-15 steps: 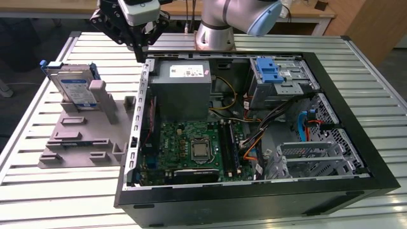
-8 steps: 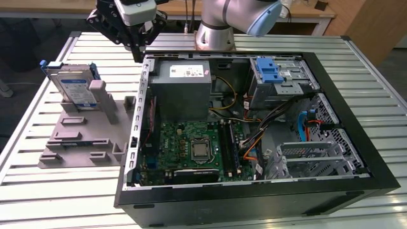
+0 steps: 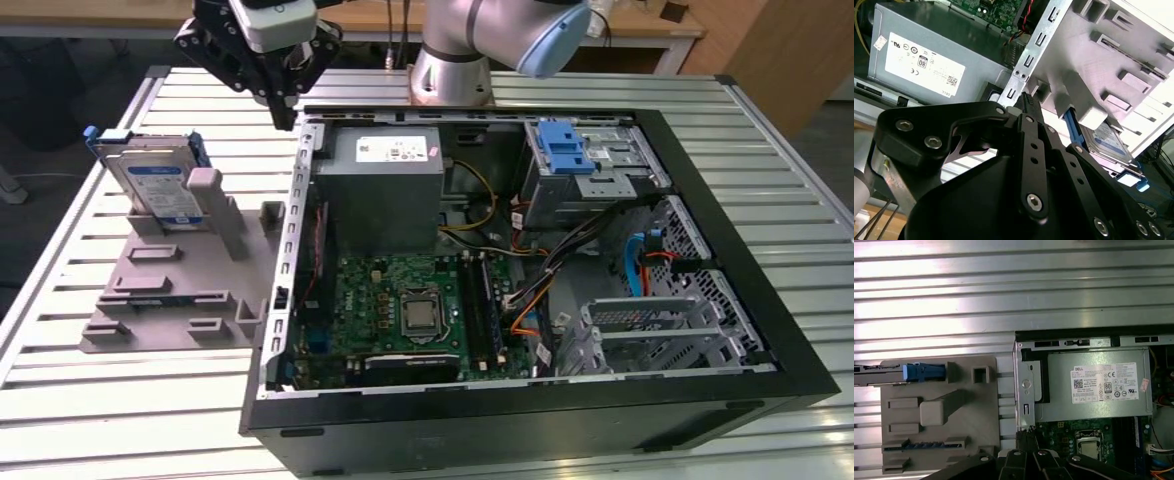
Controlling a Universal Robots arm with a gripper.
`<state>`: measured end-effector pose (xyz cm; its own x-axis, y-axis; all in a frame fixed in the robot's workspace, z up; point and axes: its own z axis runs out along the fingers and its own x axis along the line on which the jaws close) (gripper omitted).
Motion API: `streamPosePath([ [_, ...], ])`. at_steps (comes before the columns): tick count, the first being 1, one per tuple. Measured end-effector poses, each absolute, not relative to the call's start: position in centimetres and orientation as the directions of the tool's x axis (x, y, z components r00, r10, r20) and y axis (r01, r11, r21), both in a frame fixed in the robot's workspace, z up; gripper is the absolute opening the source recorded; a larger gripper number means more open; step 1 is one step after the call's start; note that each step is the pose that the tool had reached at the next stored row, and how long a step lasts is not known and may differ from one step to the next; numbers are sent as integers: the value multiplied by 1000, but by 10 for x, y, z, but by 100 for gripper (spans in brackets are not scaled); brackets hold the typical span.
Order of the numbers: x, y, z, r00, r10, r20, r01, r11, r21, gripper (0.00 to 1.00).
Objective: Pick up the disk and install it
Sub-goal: 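Reach for the disk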
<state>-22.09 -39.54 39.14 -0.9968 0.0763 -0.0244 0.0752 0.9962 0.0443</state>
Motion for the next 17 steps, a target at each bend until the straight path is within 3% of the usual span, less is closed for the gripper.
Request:
streamPosePath([
  [17,-234,-394,391,-997,76,-24,75,996,44,11],
])
